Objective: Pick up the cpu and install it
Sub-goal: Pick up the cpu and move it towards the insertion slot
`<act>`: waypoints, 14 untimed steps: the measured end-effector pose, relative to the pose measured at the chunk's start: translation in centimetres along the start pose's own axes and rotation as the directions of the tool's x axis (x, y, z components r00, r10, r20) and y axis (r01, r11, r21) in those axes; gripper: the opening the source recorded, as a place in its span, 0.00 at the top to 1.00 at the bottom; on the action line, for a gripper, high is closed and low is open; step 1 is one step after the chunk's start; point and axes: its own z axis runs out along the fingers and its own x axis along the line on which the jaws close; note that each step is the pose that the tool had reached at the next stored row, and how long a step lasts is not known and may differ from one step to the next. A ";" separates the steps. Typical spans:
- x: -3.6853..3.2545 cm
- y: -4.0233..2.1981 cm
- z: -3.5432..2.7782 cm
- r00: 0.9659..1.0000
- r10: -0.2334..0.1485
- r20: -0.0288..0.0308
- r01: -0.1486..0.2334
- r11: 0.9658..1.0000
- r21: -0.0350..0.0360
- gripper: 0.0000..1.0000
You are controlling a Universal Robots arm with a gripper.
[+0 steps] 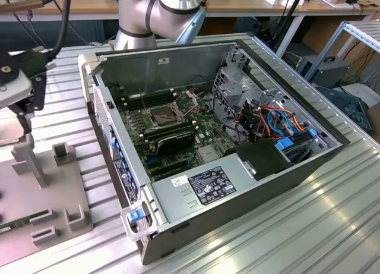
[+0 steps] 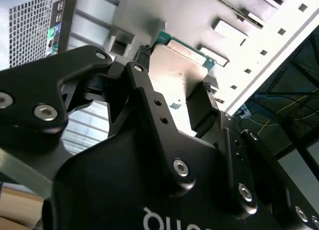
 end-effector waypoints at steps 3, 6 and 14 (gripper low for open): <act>-1.60 0.12 0.01 1.000 0.000 0.000 0.000 1.000 0.000 0.45; -1.61 0.13 -0.03 1.000 0.000 0.000 0.000 1.000 0.000 0.45; -1.71 0.18 -1.41 1.000 0.000 0.000 0.000 1.000 0.000 0.45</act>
